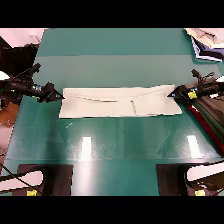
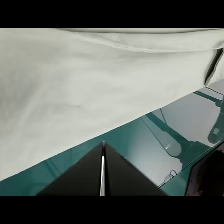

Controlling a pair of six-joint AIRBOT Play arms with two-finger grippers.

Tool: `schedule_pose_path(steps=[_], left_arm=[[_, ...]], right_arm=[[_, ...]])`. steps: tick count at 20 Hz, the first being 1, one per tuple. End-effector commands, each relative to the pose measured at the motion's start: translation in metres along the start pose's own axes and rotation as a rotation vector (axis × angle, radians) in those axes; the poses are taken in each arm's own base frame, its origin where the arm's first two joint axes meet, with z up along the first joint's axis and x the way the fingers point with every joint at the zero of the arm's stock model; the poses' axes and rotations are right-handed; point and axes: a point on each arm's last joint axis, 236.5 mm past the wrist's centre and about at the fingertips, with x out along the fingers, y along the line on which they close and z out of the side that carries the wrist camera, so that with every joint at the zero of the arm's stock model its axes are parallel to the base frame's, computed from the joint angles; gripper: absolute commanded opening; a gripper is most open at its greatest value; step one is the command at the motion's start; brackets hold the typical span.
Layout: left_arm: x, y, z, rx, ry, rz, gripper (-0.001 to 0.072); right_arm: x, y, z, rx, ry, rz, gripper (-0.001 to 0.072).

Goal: Fold the shirts.

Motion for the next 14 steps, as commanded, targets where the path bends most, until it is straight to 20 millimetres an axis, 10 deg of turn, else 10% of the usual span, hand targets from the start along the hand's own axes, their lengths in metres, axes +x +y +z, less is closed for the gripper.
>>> schedule_pose_path(steps=[1, 10, 12, 14], left_arm=[[0.0, -0.001, 0.0, -0.002, -0.001, -0.002, 0.0028], [0.0, 0.0, 0.001, -0.002, -0.005, 0.0, 0.0029], [0.0, 0.0, 0.001, -0.002, -0.005, -0.001, 0.0029], [0.002, -0.003, 0.001, 0.003, -0.002, -0.003, 0.0028]], right_arm=[[0.013, 0.011, -0.012, -0.024, 0.065, 0.065, 0.059], [0.021, 0.02, -0.019, -0.075, 0.102, 0.073, 0.0498], [0.024, 0.022, -0.017, -0.104, 0.091, 0.068, 0.0183], [0.026, 0.026, -0.017, -0.152, 0.091, 0.077, 0.0019]])
